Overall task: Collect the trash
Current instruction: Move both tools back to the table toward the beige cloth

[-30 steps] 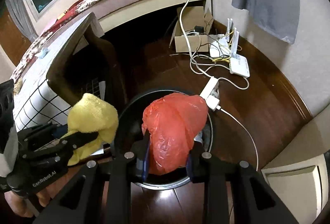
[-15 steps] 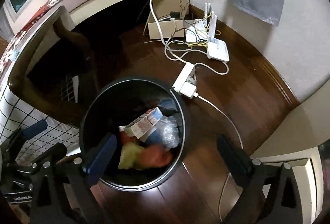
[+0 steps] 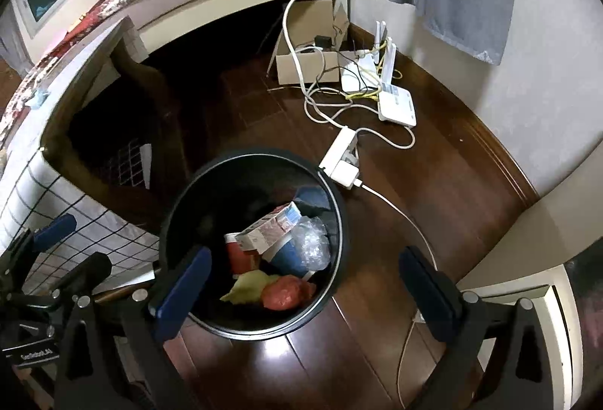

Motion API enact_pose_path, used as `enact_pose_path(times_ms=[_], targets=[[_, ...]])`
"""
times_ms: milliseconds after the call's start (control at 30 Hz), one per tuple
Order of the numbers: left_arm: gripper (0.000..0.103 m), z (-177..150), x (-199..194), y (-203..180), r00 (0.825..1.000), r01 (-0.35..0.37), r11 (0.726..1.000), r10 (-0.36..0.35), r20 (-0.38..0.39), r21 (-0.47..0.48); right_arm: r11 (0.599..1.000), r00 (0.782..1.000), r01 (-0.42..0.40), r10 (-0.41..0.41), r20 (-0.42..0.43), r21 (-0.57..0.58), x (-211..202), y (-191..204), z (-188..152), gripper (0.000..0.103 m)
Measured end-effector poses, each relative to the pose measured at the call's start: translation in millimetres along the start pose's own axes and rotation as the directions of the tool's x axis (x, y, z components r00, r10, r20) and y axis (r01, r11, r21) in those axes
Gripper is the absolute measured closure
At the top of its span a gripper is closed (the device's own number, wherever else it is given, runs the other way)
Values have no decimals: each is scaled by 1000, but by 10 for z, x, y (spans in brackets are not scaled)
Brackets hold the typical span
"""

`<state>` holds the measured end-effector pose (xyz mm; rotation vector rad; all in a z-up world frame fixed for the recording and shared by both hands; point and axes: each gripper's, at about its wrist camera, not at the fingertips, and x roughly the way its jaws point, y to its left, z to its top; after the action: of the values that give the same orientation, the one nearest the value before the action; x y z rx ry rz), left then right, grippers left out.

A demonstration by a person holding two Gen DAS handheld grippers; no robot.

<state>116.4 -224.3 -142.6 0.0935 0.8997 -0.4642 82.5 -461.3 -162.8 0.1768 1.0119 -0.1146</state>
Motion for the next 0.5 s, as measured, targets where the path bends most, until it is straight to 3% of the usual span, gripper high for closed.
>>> enact_pose_path(times_ms=[500], targets=[[5, 112, -728, 181, 987, -64, 998, 65, 146, -14, 996, 988, -42, 54, 147, -84, -733, 448, 61, 2]])
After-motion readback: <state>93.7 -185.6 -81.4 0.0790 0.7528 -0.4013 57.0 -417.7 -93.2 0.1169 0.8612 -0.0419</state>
